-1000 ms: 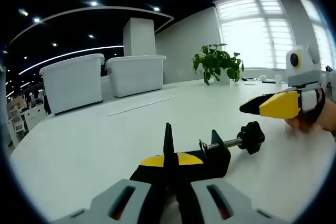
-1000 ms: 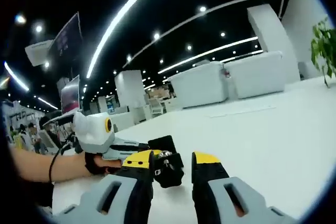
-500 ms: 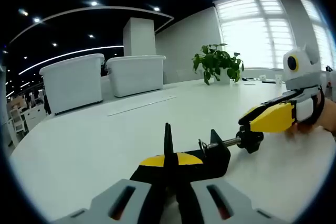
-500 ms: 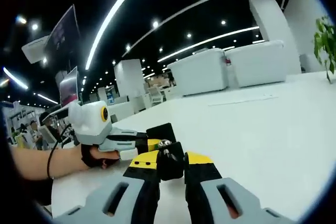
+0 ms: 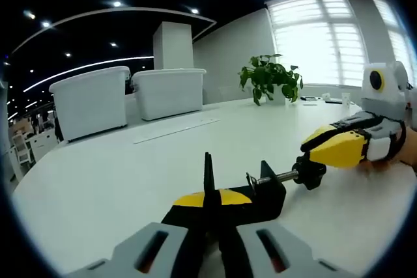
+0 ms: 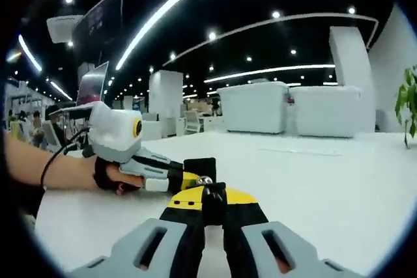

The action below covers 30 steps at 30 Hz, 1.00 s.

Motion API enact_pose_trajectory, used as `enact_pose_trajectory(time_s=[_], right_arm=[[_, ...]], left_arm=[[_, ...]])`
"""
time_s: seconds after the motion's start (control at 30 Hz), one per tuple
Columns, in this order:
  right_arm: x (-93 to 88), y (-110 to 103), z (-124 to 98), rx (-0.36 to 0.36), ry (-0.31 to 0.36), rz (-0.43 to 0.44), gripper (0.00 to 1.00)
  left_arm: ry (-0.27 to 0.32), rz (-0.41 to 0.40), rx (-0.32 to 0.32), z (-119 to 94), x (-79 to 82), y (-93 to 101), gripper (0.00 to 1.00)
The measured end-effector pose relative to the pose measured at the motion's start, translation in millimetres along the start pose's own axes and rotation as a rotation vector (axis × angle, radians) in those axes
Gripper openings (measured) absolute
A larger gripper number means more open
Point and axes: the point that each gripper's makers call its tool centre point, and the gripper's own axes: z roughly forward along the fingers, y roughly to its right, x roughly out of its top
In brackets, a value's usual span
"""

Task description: Clamp the fixed fixture on the desktop, loosen the retaining clip, secure it to the edge of the desk, and tighten the retaining clip.

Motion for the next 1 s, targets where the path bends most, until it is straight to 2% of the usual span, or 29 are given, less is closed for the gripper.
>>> enact_pose_trajectory(time_s=[0.13,0.27,0.4,0.63,0.73,0.83,0.93,0.97,1.0], right_arm=[[3.3,-1,3,-0.010,0.012,-0.114,0.08],[4.9,-9,1,-0.027,0.019,-0.322,0.09],[4.3,-20,6,-0.020,0.020,-0.488,0.09],[2.2,-24,3,-0.032,0.012,-0.636,0.09],[1.2,-22,3,-0.032,0.011,-0.615,0.10],[1.2,-21,3,-0.016,0.013,-0.539,0.12],[1.2,-27,3,0.045,0.021,-0.361,0.26],[4.2,-25,2,0.051,0.035,-0.295,0.32],[7.4,-16,0,0.039,0.039,-0.194,0.33]], left_arm=[[-0.001,-0.001,0.002,-1,0.4,1.3,0.06],[-0.001,-0.003,0.004,-1,-0.2,-0.2,0.06],[-0.002,-0.005,0.008,0,-0.5,-1.6,0.06],[-0.004,-0.012,0.013,1,-1.5,-5.2,0.06],[-0.005,-0.013,0.013,0,-1.0,-3.9,0.06],[-0.005,-0.013,0.012,1,-1.1,-5.3,0.06],[-0.004,-0.011,0.012,2,-1.3,-6.3,0.06],[-0.004,-0.011,0.014,1,-1.4,-6.5,0.06],[-0.004,-0.012,0.013,1,-1.5,-5.9,0.06]])
